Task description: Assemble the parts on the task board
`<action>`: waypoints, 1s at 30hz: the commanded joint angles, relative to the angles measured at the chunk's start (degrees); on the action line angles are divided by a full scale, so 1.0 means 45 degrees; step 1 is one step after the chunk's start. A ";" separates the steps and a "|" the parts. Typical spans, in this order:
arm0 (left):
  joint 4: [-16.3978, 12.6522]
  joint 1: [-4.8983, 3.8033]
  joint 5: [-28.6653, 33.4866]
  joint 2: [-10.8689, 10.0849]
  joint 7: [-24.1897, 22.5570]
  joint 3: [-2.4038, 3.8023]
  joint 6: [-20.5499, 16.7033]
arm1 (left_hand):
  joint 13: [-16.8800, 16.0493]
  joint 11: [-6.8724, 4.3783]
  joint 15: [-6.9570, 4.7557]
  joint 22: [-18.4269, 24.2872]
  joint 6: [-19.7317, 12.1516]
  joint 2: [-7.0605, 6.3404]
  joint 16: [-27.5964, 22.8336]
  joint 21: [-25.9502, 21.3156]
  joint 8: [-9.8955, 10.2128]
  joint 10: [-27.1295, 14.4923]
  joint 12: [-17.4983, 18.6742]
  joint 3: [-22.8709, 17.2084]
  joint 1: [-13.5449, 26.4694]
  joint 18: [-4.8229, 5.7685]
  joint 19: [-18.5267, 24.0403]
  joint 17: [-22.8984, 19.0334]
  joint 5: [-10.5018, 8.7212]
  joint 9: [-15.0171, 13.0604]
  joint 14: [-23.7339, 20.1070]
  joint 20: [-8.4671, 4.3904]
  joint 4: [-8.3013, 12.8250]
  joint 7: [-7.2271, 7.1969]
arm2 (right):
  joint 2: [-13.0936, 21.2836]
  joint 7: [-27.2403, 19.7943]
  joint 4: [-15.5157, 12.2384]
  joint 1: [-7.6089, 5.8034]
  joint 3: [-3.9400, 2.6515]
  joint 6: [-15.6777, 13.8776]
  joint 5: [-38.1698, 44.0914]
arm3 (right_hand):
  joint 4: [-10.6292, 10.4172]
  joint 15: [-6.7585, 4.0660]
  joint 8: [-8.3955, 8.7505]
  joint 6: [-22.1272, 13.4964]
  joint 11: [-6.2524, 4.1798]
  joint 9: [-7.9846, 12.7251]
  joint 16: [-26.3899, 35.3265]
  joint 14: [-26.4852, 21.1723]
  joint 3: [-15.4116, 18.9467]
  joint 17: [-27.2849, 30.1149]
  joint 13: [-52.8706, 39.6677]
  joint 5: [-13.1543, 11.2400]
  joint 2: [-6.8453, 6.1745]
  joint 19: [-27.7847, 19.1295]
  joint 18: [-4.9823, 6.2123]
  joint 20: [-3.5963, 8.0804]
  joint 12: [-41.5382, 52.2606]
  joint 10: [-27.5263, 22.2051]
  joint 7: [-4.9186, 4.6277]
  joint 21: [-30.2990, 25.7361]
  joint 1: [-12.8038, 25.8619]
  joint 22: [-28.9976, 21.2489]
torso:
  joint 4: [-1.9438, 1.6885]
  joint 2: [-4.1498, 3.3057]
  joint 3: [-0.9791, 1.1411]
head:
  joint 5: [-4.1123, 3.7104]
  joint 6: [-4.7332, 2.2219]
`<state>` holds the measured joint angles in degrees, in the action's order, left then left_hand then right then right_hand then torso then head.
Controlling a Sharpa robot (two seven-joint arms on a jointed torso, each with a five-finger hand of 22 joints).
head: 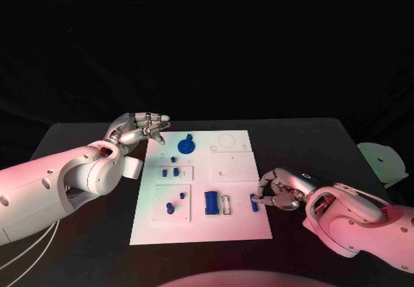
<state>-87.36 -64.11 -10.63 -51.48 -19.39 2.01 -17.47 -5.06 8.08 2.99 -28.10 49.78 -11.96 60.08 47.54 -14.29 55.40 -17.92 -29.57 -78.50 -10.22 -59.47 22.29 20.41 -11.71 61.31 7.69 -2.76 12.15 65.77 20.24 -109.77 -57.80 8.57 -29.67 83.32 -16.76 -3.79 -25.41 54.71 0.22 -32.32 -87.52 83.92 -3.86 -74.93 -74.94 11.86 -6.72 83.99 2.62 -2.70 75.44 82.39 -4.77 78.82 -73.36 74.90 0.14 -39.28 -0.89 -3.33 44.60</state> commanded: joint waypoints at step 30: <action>-0.0050 -0.0003 0.0055 -0.0026 -0.0142 0.0005 0.0249 | -0.0014 0.0010 -0.0001 0.0022 -0.0114 0.0078 0.0075 -0.0067 -0.0032 -0.0084 -0.0074 0.0033 -0.0072 -0.0084 -0.0096 -0.0012 0.0033 0.0021 -0.0067 0.0016 0.0076 -0.0001 | -0.1000 0.1042 0.0674 0.0658 0.0013 0.1240 0.1354 | 0.0628 -0.0067 0.0307 0.0447 -0.0175 -0.0218 0.0064 0.1010 -0.0932 -0.1693 -0.0774 -0.0977 0.0291 0.0450 -0.0092 0.0088 -0.0068 -0.0003 0.0243 0.0030 -0.1822 0.2704 | 0.0002 0.0002 -0.0006 | 0.0125 0.0185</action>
<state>-87.43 -64.10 -10.63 -51.65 -19.42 2.01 -17.29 -5.06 8.09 2.99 -28.05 49.78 -11.96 60.08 47.54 -14.29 55.40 -17.92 -29.57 -78.50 -10.23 -59.47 22.30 20.41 -11.66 61.31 7.69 -2.76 12.15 61.39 23.06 -107.27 -55.43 8.16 -27.40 87.51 -13.92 -3.79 -24.25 56.51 -0.21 -33.51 -87.53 83.92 -7.92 -74.91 -75.18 7.45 -6.10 83.99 2.62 -2.69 75.50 82.40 -3.70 78.82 -80.77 74.93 0.15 -39.28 -0.89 -2.79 45.43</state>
